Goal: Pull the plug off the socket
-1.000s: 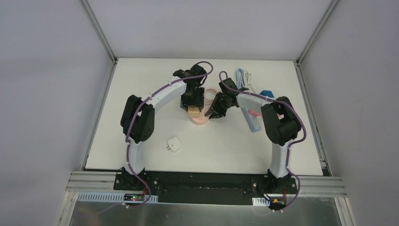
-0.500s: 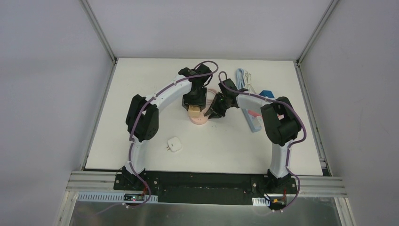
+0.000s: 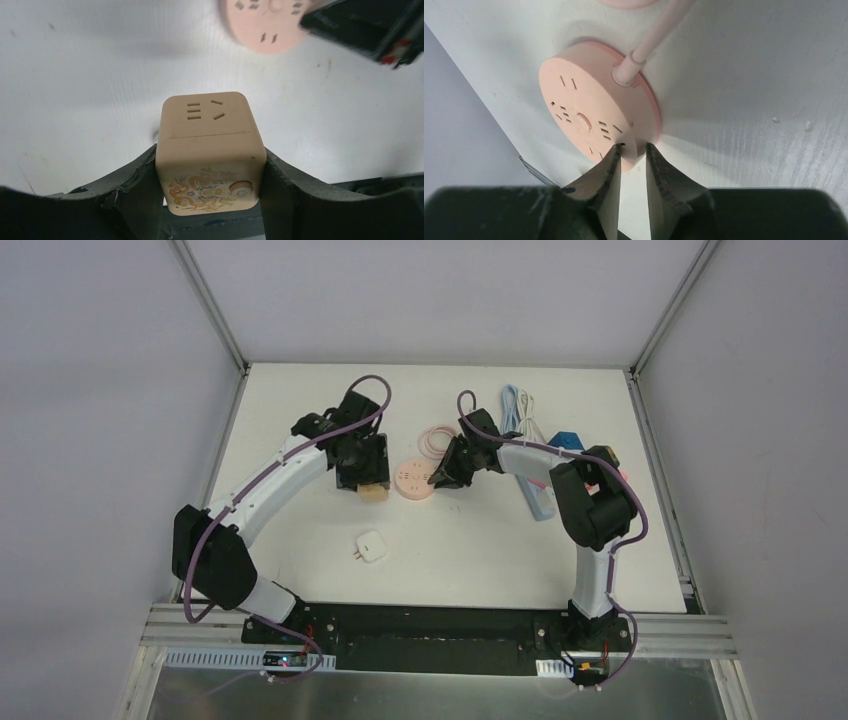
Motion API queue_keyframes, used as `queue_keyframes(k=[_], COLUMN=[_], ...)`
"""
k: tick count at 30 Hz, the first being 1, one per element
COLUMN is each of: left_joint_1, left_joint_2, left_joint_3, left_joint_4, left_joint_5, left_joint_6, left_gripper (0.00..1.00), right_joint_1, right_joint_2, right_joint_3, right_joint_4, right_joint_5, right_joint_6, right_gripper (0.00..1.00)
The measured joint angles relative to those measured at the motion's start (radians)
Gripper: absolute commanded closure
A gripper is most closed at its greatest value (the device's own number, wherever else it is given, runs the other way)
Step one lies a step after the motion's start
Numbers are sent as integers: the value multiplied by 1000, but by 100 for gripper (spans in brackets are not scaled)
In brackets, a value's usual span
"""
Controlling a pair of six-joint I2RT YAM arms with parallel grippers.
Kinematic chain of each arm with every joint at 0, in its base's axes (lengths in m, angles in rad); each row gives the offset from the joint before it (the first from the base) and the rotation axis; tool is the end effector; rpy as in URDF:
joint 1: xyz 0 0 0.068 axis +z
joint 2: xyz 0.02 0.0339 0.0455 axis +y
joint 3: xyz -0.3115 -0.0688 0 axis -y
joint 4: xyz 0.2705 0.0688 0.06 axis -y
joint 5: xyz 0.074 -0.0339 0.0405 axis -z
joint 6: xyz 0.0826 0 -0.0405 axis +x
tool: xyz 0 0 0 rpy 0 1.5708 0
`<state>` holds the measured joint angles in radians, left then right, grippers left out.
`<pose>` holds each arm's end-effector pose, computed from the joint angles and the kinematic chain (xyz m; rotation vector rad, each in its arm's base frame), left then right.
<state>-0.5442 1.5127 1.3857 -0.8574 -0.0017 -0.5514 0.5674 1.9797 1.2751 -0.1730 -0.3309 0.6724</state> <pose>0.3119 -0.1886 0.3193 -0.0101 2.6103 -0.4085 0.3954 0.2838 0.1528 -0.0203 2.6222 0.9050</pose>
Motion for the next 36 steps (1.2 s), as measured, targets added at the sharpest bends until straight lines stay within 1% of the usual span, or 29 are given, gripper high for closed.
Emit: queue_keyframes(k=[2,4,8,13,14,16,19,20,22,24,26,28,30,31,34,36], left_joint_1=[45,98,212,344,366,407,464,482,506,520,520,520,520,520,520,520], left_joint_2=[-40,-61,-87,-92,-92,-91,-83,-72,-45,-16,-4,-3,-3,-3,-11,-29], left_joint_3=[-115,-227,-402,-480,-485,-488,-494,-495,-495,-495,-494,-488,-471,-462,-423,-394], left_joint_4=[37,73,139,179,186,198,225,230,235,229,216,193,164,153,115,89], left_joint_5=[45,114,258,367,378,400,431,442,446,441,428,396,354,333,265,224], left_joint_6=[-12,-24,-41,-48,-49,-50,-55,-56,-57,-52,-42,-33,-24,-17,-2,14], left_gripper=[99,91,84,75,72,60,47,39,29,21,15,10,2,1,1,1], right_joint_1=[0,1,1,1,1,1,1,1,1,1,1,1,1,2,5,6], right_joint_2=[0,0,4,12,13,16,19,19,21,22,23,23,23,23,24,32], right_joint_3=[1,6,14,24,25,27,28,28,28,28,28,28,29,31,39,54], right_joint_4=[0,-5,-16,-19,-20,-22,-22,-22,-22,-24,-26,-30,-31,-33,-42,-45], right_joint_5=[0,2,4,1,1,0,0,1,1,5,9,16,20,22,33,26], right_joint_6=[-1,-4,-5,-6,-6,-5,-5,-5,-5,-5,-4,-5,-4,-4,-9,-11], right_gripper=[74,73,72,69,69,66,62,60,56,52,48,47,46,46,59,64])
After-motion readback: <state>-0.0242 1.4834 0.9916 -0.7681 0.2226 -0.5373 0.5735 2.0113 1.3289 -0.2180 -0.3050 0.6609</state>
